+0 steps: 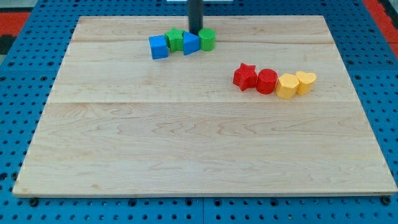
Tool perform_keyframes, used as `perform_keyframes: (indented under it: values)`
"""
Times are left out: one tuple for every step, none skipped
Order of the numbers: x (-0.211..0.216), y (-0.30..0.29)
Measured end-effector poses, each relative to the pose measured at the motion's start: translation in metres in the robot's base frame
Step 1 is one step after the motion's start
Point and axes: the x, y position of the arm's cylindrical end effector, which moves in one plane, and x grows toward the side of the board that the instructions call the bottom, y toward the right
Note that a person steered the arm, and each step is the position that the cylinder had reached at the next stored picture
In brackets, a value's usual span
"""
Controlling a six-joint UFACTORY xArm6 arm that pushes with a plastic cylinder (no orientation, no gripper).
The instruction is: Push the green star into cube
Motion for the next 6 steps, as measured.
perform_keyframes:
  values:
    - [0.005,0.098]
    - [-0.003,0.058]
    - [-0.019,-0.039]
    - [0.03,-0.068]
    - [0.025,-0.088]
    - [0.053,-0.095]
